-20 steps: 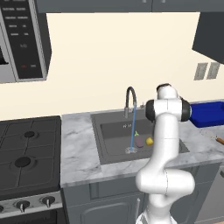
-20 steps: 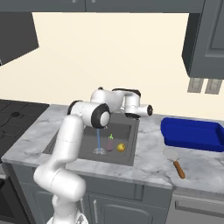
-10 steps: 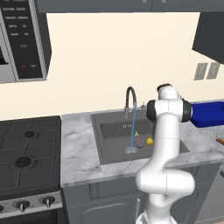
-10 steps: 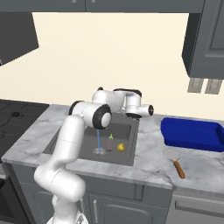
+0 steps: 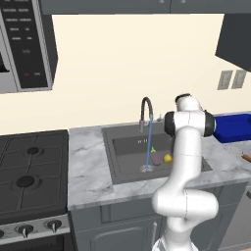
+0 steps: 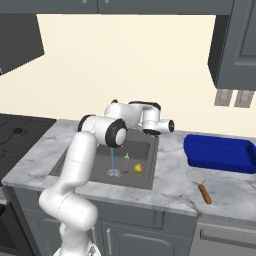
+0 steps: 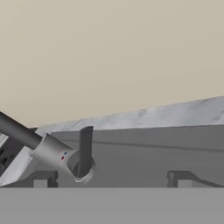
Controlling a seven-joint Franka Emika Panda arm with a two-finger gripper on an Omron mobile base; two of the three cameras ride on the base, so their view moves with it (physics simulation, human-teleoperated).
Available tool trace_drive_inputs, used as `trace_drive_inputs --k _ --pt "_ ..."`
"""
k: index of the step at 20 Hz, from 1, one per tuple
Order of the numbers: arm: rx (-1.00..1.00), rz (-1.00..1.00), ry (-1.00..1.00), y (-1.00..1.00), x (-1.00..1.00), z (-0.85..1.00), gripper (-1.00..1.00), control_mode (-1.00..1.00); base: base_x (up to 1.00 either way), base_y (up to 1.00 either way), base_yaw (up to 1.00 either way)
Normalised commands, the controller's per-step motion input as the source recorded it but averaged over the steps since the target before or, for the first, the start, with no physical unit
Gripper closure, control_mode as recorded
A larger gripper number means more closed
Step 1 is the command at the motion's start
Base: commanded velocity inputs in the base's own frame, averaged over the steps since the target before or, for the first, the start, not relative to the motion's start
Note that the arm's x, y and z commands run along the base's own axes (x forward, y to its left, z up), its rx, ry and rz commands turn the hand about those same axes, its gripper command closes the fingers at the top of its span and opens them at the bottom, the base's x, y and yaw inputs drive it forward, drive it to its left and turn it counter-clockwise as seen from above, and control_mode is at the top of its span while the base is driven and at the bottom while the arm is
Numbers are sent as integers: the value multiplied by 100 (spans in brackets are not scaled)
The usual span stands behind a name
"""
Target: Pick up all produce items and place them in the sink. Turn on the sink faucet to wash them. Then turn the sink off and put them in the tray.
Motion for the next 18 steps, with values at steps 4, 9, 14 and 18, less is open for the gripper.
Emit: trace_drive_inputs --k 4,9,14,18 --pt "0 -2 0 40 -7 -6 -100 -100 0 0 0" --pt "0 -2 0 42 0 -4 -100 -100 0 0 0" --pt "0 -3 0 33 0 -4 -100 -100 0 0 0" --pt "0 -2 0 28 0 -4 -100 -100 0 0 0"
